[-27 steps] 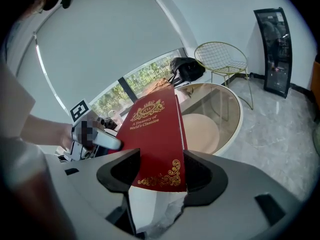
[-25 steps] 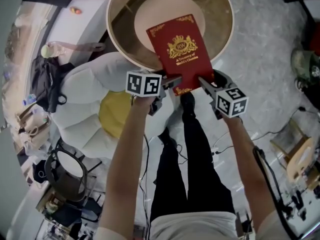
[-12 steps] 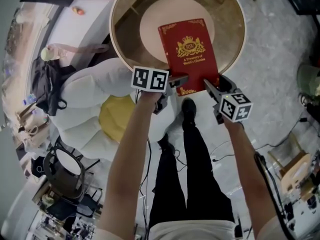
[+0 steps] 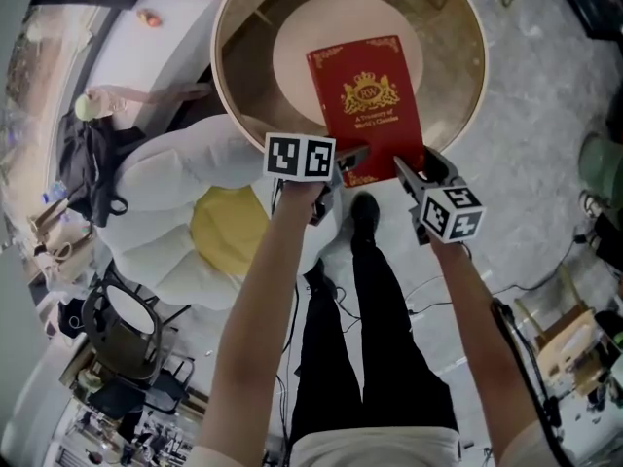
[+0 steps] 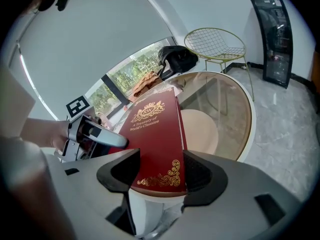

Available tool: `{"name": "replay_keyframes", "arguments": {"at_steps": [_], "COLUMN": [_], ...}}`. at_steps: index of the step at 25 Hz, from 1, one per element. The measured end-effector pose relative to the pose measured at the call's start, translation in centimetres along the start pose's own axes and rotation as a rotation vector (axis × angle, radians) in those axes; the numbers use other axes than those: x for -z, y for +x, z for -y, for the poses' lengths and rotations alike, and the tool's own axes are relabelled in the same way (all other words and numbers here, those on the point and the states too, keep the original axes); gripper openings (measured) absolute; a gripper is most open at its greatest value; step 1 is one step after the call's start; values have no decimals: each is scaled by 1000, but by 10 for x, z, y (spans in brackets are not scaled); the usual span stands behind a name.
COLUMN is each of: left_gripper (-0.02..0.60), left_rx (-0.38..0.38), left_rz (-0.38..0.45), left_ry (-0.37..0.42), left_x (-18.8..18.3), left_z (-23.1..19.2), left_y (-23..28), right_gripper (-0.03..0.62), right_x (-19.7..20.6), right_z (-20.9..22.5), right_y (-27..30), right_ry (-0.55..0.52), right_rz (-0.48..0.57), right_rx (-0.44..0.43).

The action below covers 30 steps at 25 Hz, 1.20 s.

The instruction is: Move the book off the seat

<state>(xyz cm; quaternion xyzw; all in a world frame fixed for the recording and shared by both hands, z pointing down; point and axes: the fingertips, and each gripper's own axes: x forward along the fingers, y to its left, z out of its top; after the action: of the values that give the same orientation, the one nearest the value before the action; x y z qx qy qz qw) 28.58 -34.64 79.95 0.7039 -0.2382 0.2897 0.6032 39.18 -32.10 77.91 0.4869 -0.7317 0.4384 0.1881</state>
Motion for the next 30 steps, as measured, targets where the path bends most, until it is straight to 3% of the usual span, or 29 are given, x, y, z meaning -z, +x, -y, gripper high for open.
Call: {"name": "replay_keyframes", "arguments": {"at_steps": [7, 17, 20, 22, 30], "left_gripper": [334, 334, 318, 267, 122], "left_rx": [-108, -131, -80, -49, 30], "left_rz": [37, 104, 185, 240, 366], "left_ry": [-34, -78, -82, -54, 36], "left_x": [-3, 0, -4, -8, 10], "left_z": [-11, -1, 28, 56, 174], "left_y": [1, -29, -56, -75, -163], "right_gripper": [276, 278, 250, 189, 73], "right_x": [3, -16, -35, -51, -100], "right_z": [1, 0, -14, -32, -122], "right_y": [9, -13, -39, -60, -166], "right_ry": [-14, -53, -44, -42, -105], "right_rz": [-27, -45, -14, 15, 93], "right_rx": [47, 69, 36, 2, -135]}}
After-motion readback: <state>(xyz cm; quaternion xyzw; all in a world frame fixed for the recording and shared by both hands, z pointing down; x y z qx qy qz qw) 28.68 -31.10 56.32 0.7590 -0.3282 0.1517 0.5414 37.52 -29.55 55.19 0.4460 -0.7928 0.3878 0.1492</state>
